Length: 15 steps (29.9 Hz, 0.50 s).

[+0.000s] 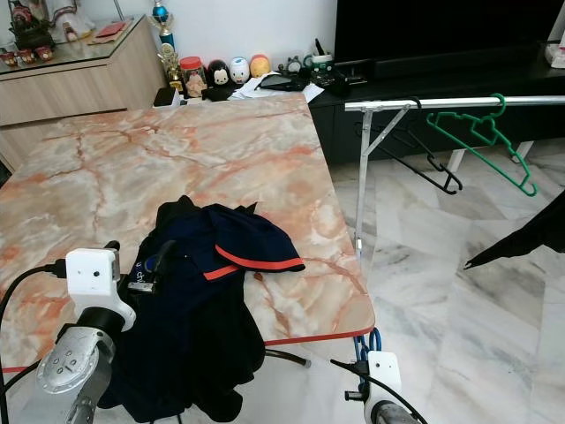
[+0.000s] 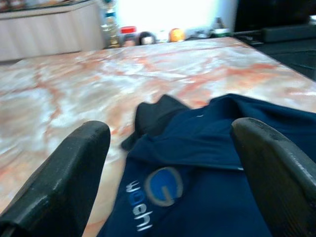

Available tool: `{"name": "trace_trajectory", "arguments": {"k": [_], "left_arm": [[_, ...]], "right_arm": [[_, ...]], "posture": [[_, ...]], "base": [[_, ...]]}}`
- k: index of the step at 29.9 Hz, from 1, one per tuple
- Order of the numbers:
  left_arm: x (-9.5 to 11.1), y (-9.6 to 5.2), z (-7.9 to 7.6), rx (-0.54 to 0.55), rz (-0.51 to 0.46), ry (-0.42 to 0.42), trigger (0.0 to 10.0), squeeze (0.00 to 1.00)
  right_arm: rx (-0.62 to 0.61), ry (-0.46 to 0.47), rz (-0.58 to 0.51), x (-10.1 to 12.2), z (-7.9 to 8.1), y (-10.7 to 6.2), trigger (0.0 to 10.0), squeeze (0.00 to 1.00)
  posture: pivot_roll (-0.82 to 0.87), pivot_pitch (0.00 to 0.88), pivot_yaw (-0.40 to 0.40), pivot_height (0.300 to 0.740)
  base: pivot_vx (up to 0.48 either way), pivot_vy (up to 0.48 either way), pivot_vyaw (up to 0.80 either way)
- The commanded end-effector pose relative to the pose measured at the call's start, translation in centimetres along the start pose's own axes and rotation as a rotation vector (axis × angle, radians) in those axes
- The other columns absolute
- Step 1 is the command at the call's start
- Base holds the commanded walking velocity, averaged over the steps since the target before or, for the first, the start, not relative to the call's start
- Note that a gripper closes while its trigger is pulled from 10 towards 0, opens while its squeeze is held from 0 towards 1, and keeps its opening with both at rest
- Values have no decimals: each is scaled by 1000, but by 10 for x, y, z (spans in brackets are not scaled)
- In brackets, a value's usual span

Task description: Hang hanger

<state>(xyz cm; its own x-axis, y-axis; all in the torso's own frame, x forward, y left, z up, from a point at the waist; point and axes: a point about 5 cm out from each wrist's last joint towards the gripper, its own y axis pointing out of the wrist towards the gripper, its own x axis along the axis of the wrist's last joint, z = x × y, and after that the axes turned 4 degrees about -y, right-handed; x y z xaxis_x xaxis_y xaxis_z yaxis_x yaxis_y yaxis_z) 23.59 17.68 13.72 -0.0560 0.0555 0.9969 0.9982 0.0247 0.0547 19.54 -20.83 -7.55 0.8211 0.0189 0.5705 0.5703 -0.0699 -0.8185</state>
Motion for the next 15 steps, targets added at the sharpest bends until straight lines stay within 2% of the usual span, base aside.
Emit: {"name": "trace_trajectory", "arguments": {"k": [1, 3, 15], "left_arm": [[-3, -1, 9, 64, 7, -5, 10000, 0], [-5, 0, 11, 90, 8, -5, 10000, 0], [-6, 5, 4, 72, -10, -27, 10000, 0]], "right_arm": [[1, -3, -5, 1, 1, 0, 10000, 0], [0, -4, -4, 1, 0, 0, 10000, 0], [5, 1, 0, -2, 4, 0, 10000, 0]], "posture": [[-38, 0, 49, 740], [-46, 0, 56, 740], [-63, 0, 81, 740]], "base": [[0, 0, 0], [0, -292, 0], [0, -480, 0]]}}
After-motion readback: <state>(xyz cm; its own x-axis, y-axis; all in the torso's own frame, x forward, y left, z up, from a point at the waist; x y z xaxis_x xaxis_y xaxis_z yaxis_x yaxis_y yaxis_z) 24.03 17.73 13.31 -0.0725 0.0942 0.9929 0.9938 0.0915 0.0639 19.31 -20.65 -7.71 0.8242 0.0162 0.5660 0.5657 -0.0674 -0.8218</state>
